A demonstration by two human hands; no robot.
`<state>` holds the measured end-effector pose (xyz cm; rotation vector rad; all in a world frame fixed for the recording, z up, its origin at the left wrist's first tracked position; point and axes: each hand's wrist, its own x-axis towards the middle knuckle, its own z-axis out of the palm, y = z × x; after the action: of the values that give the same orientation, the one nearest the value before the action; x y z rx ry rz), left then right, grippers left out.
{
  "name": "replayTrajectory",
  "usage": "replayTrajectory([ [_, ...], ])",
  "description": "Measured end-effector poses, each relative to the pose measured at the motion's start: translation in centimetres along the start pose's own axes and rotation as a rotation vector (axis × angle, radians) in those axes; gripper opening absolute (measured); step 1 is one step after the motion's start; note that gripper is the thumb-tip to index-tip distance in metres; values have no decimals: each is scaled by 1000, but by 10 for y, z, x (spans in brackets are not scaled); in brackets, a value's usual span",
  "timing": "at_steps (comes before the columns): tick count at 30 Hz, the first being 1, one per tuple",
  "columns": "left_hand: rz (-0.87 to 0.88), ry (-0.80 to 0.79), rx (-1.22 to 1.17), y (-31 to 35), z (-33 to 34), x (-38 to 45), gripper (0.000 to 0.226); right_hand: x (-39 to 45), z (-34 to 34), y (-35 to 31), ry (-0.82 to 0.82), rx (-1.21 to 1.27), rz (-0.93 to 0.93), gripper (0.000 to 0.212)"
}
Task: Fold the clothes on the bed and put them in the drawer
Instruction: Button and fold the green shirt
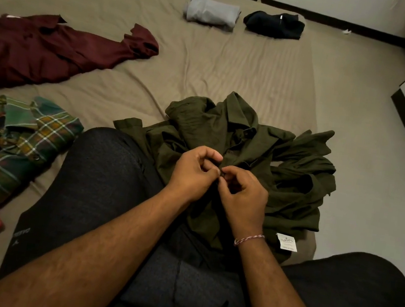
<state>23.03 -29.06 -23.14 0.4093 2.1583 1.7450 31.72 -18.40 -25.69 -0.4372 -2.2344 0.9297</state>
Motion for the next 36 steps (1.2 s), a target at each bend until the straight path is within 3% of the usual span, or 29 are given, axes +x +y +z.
replayTrajectory([
  [4, 5, -7, 58, -1, 1, 2, 31, -1, 1, -1, -67, -214, -122, 17],
  [7, 7, -8, 62, 1, -1, 2, 31, 3, 2, -5, -79, -268, -114, 16],
  [12, -18, -28, -153, 4, -2, 0, 27, 11, -6, -3, 8, 12, 12, 16],
  [15, -2, -55, -239, 5, 0, -4, 22, 9, -5, -5, 54, 251, 214, 16],
  [18, 221, -90, -4, 9, 1, -7, 18, 10, -5, -3, 44, 471, 415, 22],
  [20, 459, -181, 230, 12, -4, -7, 28, 16, -9, 1, -3, 570, 418, 22],
  [22, 585, -206, 502, 11, -9, -3, 42, 18, -12, 2, -46, 559, 384, 22],
  [24, 574, -66, 627, 10, -14, -1, 39, 18, -15, 1, -66, 519, 366, 21],
  [26, 557, 128, 606, 12, -20, 2, 25, 16, -17, -3, -155, 467, 329, 22],
  [29, 577, 228, 509, 21, -31, 9, 14, 11, -18, -1, -270, 36, 153, 43],
  [30, 565, 179, 491, 21, -35, 12, 13, 10, -17, 0, -236, -52, 121, 38],
  [32, 513, -38, 538, 19, -40, 14, 14, 11, -18, 0, -137, 20, 179, 27],
  [34, 450, -267, 795, 13, -37, 13, 31, 15, -22, 3, -89, 161, 278, 24],
  [36, 436, -334, 1100, 6, -29, 11, 44, 19, -26, 5, -103, 238, 330, 20],
])
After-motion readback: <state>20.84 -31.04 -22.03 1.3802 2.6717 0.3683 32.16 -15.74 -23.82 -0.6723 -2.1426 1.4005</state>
